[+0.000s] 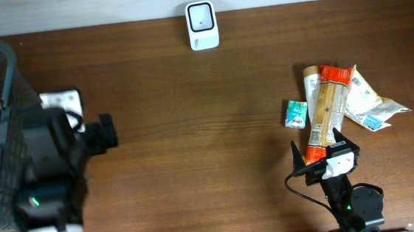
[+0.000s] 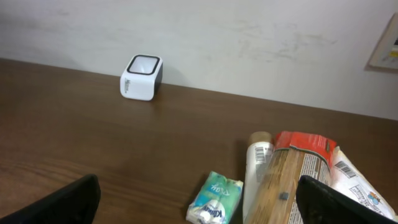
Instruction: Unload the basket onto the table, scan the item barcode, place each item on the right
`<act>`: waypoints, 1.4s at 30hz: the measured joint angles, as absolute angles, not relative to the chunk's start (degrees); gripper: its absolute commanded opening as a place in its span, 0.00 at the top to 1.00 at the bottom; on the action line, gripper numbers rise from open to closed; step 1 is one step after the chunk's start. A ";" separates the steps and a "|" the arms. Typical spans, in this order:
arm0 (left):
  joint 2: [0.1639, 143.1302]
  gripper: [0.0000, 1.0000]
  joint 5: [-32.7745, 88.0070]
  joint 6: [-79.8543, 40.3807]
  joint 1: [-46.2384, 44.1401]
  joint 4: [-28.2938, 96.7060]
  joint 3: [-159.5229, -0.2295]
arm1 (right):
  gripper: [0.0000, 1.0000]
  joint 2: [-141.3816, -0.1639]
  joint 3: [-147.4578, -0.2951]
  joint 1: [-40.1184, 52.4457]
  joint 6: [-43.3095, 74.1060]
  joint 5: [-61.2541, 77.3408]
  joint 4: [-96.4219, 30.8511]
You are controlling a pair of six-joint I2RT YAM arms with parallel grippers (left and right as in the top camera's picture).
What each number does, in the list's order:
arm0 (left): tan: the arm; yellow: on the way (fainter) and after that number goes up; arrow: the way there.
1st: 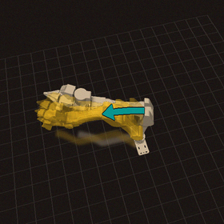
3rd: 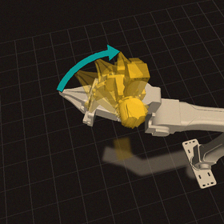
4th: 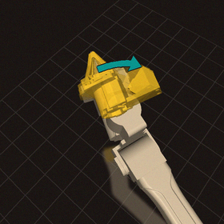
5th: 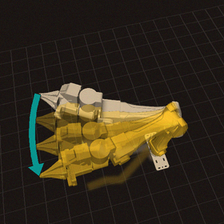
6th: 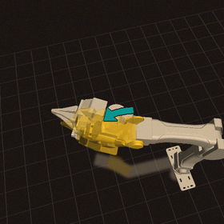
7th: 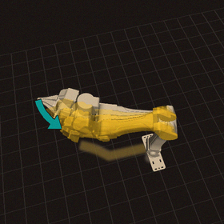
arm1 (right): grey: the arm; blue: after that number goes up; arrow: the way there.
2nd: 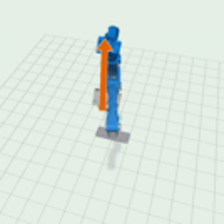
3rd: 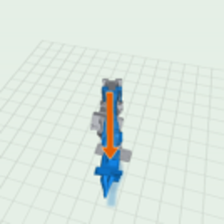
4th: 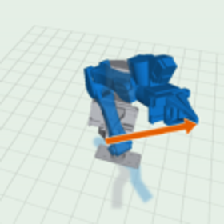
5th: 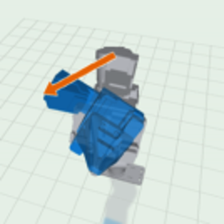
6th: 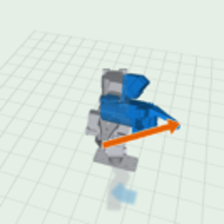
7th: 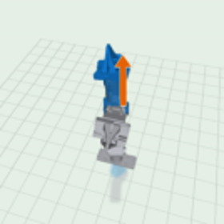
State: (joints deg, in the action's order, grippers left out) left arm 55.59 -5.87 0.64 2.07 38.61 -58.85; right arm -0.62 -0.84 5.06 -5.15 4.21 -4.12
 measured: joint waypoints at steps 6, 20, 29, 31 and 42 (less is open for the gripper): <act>34.94 0.01 0.10 3.01 1.93 -1.50 -21.82 | 0.01 -0.64 -0.84 5.06 -5.13 4.21 -4.08; 5.69 0.01 1.32 3.70 1.93 1.13 -0.84 | 0.01 -0.62 -0.84 5.06 -5.15 4.21 -4.16; 0.84 0.01 1.04 3.70 1.93 4.38 -0.71 | 0.01 -0.69 -0.84 5.06 -5.10 4.21 -4.12; 0.84 0.01 1.04 3.70 1.93 4.40 -0.71 | 0.01 -0.69 -0.84 5.06 -5.15 4.19 -4.12; 0.84 0.01 1.04 3.70 1.93 4.40 -0.71 | 0.01 -0.69 -0.84 5.06 -5.13 4.21 -4.12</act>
State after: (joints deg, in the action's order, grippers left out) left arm 0.84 1.04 3.70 1.93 4.40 -0.71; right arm -0.69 -0.84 5.06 -5.13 4.21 -4.12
